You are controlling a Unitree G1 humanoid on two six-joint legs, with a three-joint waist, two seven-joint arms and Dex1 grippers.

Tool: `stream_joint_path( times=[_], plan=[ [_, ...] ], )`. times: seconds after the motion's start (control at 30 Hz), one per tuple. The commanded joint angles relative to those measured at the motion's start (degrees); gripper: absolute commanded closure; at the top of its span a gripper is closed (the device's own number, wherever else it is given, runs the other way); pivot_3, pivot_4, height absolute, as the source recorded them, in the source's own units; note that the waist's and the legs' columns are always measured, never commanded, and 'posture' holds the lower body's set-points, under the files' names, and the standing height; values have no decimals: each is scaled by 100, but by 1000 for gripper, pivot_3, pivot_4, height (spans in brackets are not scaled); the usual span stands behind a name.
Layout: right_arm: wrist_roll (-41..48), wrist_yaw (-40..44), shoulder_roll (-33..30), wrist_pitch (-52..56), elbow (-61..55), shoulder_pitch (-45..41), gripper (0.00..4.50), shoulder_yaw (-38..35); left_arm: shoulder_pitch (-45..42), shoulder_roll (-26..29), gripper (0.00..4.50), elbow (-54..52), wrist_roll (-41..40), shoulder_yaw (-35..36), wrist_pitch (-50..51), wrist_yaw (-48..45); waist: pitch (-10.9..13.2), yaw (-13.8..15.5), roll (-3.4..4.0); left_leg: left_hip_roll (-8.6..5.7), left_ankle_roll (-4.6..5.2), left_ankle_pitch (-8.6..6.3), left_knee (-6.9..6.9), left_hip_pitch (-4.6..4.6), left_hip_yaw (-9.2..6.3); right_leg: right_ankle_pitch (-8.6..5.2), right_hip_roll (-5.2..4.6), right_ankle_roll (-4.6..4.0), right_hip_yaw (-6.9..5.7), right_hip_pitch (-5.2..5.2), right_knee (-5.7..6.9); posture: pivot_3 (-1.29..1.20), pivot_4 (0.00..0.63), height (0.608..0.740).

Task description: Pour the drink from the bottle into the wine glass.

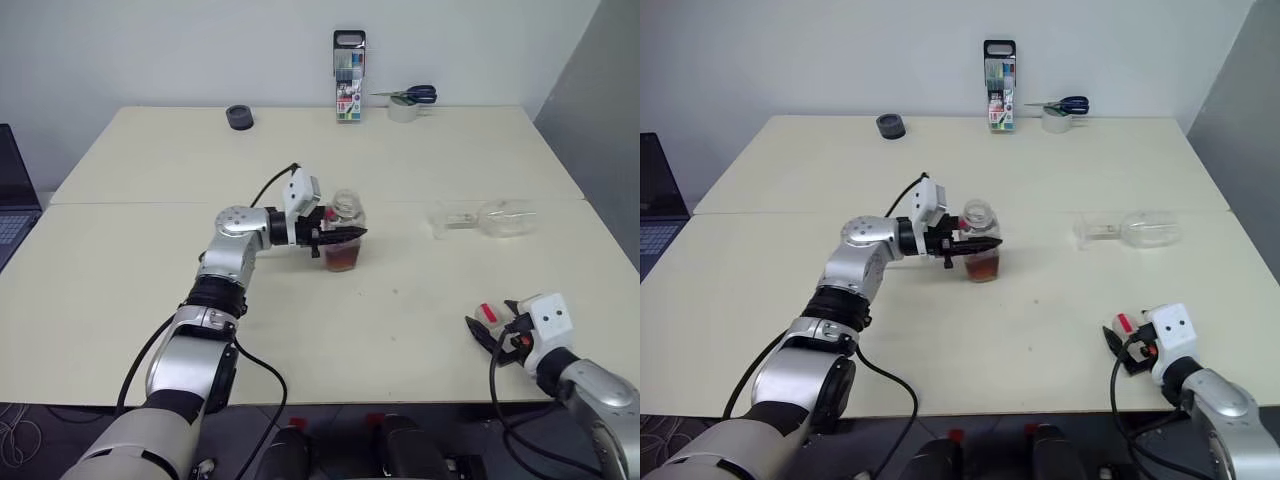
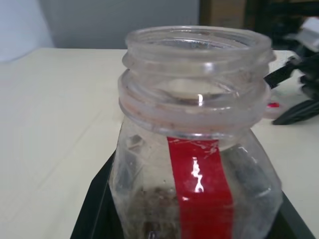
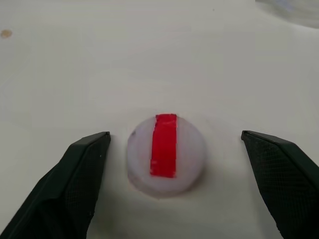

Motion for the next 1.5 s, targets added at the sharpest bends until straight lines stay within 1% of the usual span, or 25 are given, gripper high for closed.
stream_joint_path(
  times=[0.03, 0.13, 0.23, 0.27, 0.37, 0.53, 0.73, 0.9, 1.1, 1.17, 1.23, 1.33, 1.37, 1.4, 1.5],
  plan=[
    [816, 527, -245, 237, -913, -397, 0, -245, -87, 199, 2840, -61, -17, 409, -118, 796, 0, -20, 0, 1, 0, 0, -1, 1, 0, 0, 0, 0, 0, 0, 1, 0, 150, 740],
    [1168, 746, -379, 568, -1240, -1093, 0, 223, -108, 345, 2840, 29, 29, 676, -46, 1573, 0, -50, 0, 7, 0, 0, -1, 6, -2, 0, 5, 0, 0, -1, 3, 0, 150, 740],
    [1000, 707, -206, 766, -1090, -2209, 0, 1102, 0, 514, 2840, 41, 84, 886, 115, 2296, 3, -54, -6, 7, -1, 0, 2, 3, -11, 0, 5, 0, -9, 0, 3, 0, 150, 740],
    [898, 667, -79, 824, -964, -2619, 0, 1418, 53, 570, 2840, 10, 91, 938, 158, 2476, 3, -51, -6, 6, -1, 0, 2, 0, -10, 0, 5, 0, -9, -2, 3, 0, 150, 740],
    [583, 504, 294, 890, -511, -3451, 0, 2058, 179, 678, 2840, -84, 127, 1026, 222, 2885, 3, -36, -7, 4, -8, 5, 2, -4, -14, 1, 1, -1, -12, -6, 2, 0, 150, 740],
    [148, 289, 1034, 848, 418, -4467, 0, 2659, 301, 811, 2840, -110, 42, 1288, 402, 3576, 5, 19, -18, -5, -23, 13, 8, -21, -26, 2, -13, -2, -22, -12, -2, 0, 150, 740],
    [-223, 305, 1533, 672, 1028, -5031, 0, 2960, 627, 828, 2841, -316, -70, 1569, 484, 4038, 4, 4, -19, -4, -24, 13, 8, -20, -27, 2, -15, -3, -25, -16, 0, 0, 150, 740],
    [-342, 395, 1697, 611, 1168, -5140, 0, 3015, 713, 740, 2841, -357, -150, 1621, 471, 4259, 3, -15, -20, -2, -24, 13, 8, -18, -26, 3, -14, -4, -25, -17, 4, 0, 150, 740],
    [-451, 445, 1844, 631, 1242, -5188, 0, 3020, 794, 678, 2841, -168, -128, 1594, 389, 4383, 1, -20, -20, -2, -24, 13, 8, -15, -24, 3, -14, -4, -25, -17, 8, 0, 150, 740],
    [-468, 444, 1880, 647, 1244, -5189, 0, 3018, 816, 648, 2116, -149, -147, 1600, 410, 4407, 0, -20, -20, -2, -24, 13, 8, -14, -24, 3, -14, -4, -25, -17, 8, 0, 150, 740],
    [-508, 423, 1915, 626, 1250, -5186, 0, 3020, 845, 636, 1561, -127, -171, 1579, 415, 4345, -2, -19, -20, -2, -23, 13, 8, -13, -24, 3, -14, -4, -24, -17, 9, 0, 150, 740],
    [-587, 373, 1970, 583, 1258, -5178, 0, 3010, 882, 648, 526, -125, -171, 1560, 406, 4302, -2, -20, -20, -2, -23, 13, 8, -12, -22, 3, -14, -4, -24, -17, 9, 0, 150, 740],
    [-614, 363, 1991, 573, 1260, -5174, 0, 3003, 893, 652, 246, -124, -167, 1558, 398, 4300, -2, -20, -21, -2, -23, 13, 8, -12, -23, 3, -14, -4, -24, -17, 8, 0, 150, 740],
    [-641, 357, 2011, 554, 1263, -5164, 0, 3002, 923, 656, 40, -136, -158, 1529, 380, 4245, -2, -20, -21, -2, -23, 13, 7, -13, -24, 3, -14, -4, -25, -17, 8, 0, 150, 740],
    [-709, 348, 2049, 493, 1270, -5103, 0, 3016, 1031, 657, 40, -170, -74, 1457, 313, 4219, -2, -20, -21, -2, -23, 13, 6, -14, -25, 3, -14, -4, -26, -18, 8, 0, 150, 740]
  ],
)
